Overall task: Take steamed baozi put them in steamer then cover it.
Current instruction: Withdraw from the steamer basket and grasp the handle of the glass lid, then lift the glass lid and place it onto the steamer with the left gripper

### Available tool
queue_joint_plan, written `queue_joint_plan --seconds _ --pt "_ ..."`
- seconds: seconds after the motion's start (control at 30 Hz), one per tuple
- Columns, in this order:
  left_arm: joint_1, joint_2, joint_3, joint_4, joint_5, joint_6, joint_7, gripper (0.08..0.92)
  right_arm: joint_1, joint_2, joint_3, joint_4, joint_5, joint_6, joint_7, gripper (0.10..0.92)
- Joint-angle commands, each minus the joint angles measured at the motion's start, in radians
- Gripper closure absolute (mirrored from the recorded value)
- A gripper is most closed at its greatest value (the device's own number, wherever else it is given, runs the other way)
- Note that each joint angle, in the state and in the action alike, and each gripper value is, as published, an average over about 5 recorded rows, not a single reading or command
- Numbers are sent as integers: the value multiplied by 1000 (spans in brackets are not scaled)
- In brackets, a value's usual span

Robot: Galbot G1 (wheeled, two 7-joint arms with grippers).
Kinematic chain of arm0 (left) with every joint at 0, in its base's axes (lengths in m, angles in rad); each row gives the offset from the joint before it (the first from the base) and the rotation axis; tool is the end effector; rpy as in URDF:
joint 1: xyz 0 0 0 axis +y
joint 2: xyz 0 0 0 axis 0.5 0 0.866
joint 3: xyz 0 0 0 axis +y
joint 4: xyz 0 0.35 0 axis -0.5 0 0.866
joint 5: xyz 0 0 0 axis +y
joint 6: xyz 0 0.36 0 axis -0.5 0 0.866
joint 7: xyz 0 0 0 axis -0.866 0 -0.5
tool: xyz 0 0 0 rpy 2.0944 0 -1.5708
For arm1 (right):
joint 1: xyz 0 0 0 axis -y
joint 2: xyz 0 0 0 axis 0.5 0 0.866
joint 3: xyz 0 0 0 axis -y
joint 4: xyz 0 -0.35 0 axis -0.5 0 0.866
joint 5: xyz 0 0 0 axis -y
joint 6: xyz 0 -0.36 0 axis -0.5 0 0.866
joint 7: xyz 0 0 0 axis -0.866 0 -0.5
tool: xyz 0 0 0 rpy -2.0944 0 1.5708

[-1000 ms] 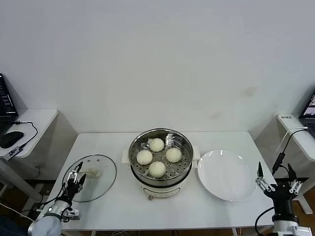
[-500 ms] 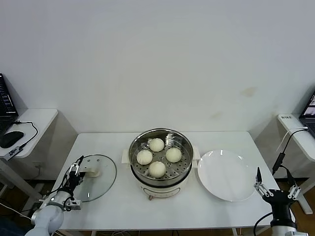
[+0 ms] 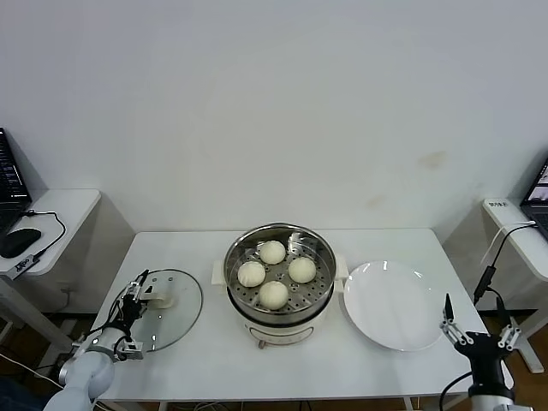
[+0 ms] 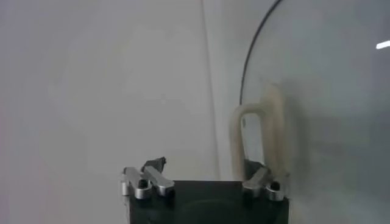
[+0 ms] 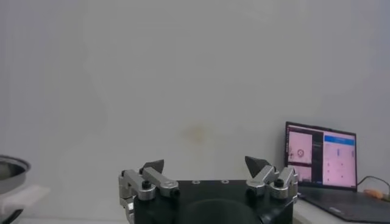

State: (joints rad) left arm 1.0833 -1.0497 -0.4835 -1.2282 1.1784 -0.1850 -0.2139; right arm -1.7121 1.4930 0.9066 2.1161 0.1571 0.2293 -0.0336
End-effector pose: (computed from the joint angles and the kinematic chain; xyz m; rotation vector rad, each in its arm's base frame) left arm 0.3236 0.2227 -0.4272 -0.2595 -2.0694 -2.2744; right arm 0.1297 -0.1274 -0.2972 0.3418 2.9696 -0.2373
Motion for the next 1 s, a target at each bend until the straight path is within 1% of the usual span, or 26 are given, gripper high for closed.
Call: queue_joint_plan --seconds 0.03,0.2,0.33,0.43,0.53,0.63,0.8,0.9,1.0 --pt "3 7 4 -3 -48 -7 2 411 0 1 -9 -2 -2 1 0 203" --pt "42 12 1 -57 -100 -19 -22 550 11 -5 -29 -4 -2 -2 2 203" --pt "81 12 -25 -131 -105 -15 -50 671 15 -10 -42 1 -8 -8 2 203" --pt "125 14 -56 -216 -105 26 -50 757 15 -16 -47 1 -22 -6 -1 203" --pt "188 20 -96 -329 -115 105 -17 824 20 -22 -49 -2 -38 -6 -5 203" --pt "262 30 -143 -458 -132 175 30 844 26 -31 -52 -2 -42 -9 -8 203" --pt "378 52 -227 -658 -137 259 124 844 33 -47 -59 -2 -44 -16 -14 203" --pt "423 75 -279 -747 -152 301 196 844 38 -53 -59 -8 -49 -18 -17 203" --pt "442 104 -319 -823 -202 344 266 844 43 -54 -58 -17 -59 -17 -20 203"
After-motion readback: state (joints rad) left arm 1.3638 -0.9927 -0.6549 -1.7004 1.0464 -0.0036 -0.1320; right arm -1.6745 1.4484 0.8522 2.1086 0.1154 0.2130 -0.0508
